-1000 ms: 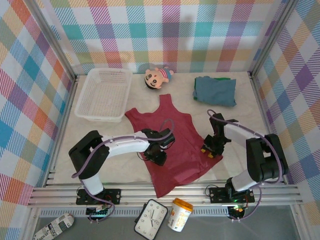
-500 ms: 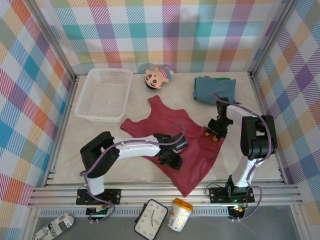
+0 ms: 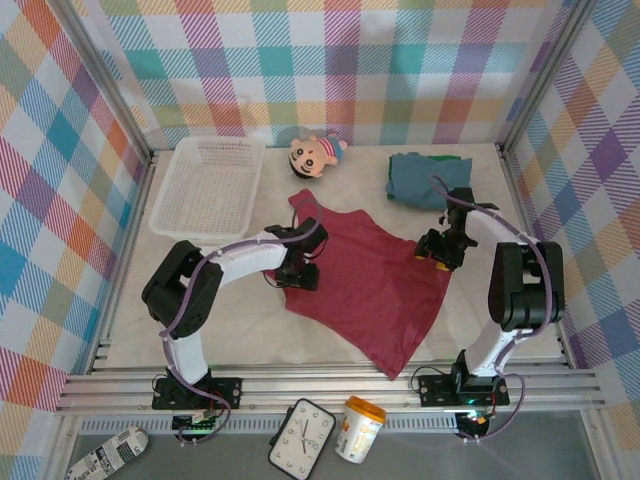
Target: Fold and stack the tank tops
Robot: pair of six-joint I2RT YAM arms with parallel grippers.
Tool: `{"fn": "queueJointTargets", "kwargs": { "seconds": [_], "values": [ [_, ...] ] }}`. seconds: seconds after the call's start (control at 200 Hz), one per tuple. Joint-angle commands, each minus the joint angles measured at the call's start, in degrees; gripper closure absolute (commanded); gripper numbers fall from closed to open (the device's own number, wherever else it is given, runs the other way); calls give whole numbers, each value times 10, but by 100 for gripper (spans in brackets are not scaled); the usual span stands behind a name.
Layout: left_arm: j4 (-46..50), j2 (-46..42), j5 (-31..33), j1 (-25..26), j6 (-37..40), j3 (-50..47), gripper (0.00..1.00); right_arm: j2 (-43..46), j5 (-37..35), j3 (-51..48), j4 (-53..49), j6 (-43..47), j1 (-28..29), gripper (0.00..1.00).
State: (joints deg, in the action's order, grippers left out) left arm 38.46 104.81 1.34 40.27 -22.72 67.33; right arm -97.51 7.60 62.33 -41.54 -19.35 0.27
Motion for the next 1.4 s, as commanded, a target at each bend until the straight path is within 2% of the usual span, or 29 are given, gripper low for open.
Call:
{"fn": "queueJointTargets", "kwargs": {
  "seconds": [0.0,0.195,0.335,0.545,0.665,0.745,0.955,1.11,1.395],
  "values": [
    [-9,-5,-25,10,15,-18,49,-13,17,-12,16,27,-13,43],
    [-21,-45,-64,18,-30,-94,50,-30,39,4,49,68,-14,38],
    [-10,-79,-70,33,-58,-130,49,-40,48,28,63,90,-16,36],
    [16,-125,-62,57,-96,-132,49,-56,71,56,78,113,-16,35],
    [68,-139,-19,61,-79,-52,47,-20,47,44,91,134,-21,30],
    [78,-119,1,58,-49,12,46,-5,45,33,93,144,-37,30],
    [71,10,4,34,5,175,46,-4,-8,14,85,200,-55,31],
    [45,104,4,14,23,290,46,-7,15,-2,115,224,-69,35],
    [13,249,-10,-34,56,439,47,-45,27,5,121,264,-72,40]
  ]
}}
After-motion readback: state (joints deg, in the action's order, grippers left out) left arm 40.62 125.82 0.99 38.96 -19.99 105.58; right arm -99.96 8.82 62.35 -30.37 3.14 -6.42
